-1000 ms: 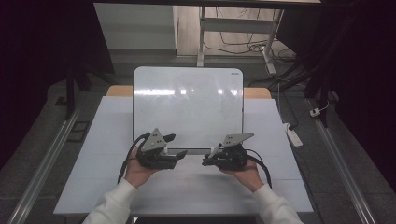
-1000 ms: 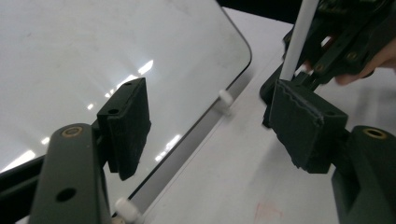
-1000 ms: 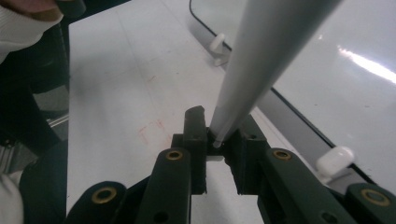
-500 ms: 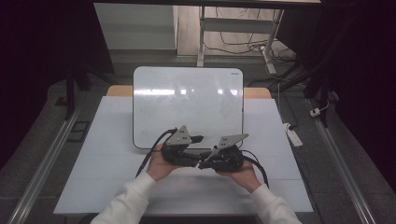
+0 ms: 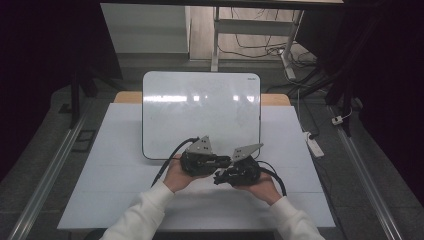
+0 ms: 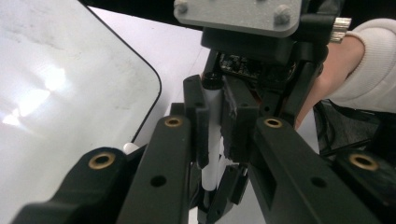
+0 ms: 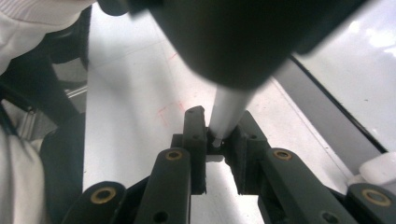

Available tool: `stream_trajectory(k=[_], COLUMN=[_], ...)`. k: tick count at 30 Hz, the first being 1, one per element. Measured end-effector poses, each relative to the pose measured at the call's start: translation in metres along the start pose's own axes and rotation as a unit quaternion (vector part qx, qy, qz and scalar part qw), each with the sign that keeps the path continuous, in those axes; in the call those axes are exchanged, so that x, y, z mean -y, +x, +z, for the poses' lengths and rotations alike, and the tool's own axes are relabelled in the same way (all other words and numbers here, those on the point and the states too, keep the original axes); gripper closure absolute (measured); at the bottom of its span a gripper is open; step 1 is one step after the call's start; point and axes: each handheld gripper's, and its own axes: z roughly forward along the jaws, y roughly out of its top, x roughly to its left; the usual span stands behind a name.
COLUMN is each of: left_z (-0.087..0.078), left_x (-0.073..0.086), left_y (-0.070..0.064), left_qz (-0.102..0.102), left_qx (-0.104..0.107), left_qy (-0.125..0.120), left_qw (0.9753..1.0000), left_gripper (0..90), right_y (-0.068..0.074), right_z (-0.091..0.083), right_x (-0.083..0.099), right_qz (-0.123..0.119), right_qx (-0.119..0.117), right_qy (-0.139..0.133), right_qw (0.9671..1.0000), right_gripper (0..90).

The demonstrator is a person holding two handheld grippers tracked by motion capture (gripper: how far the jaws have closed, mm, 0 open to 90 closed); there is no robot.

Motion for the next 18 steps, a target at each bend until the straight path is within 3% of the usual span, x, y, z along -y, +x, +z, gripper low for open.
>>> stream_trajectory(k=[2,4,5,7,10,13,18], left_z=[-0.004,-0.010,-0.012,-0.016,-0.018,-0.019,-0.014], left_x=[0.001,0.001,0.002,0.003,0.004,0.005,0.003], left_y=[0.000,0.002,0.003,0.005,0.007,0.007,0.001], left_qz=[-0.002,-0.014,-0.021,-0.034,-0.057,-0.075,-0.076], left_qx=[-0.023,-0.038,-0.046,-0.064,-0.084,-0.099,-0.122], left_qy=[-0.007,-0.019,-0.025,-0.036,-0.051,-0.064,-0.075], left_qw=[0.9997,0.9990,0.9984,0.9967,0.9935,0.9902,0.9867], left_gripper=[81.4,81.5,81.5,81.5,81.5,81.5,81.5], right_y=[0.001,0.007,0.011,0.022,0.037,0.047,0.055], right_z=[-0.002,-0.006,-0.008,-0.012,-0.013,-0.009,0.002], right_x=[0.001,0.002,0.003,0.005,0.007,0.004,-0.003], right_qz=[0.004,0.000,0.000,-0.005,-0.014,-0.019,-0.014], right_qx=[0.019,0.065,0.094,0.154,0.211,0.245,0.286], right_qy=[-0.018,-0.049,-0.068,-0.107,-0.137,-0.155,-0.166], right_qw=[0.9997,0.9966,0.9933,0.9823,0.9678,0.9569,0.9435], right_gripper=[71.2,61.1,57.5,55.5,55.1,56.1,63.7])
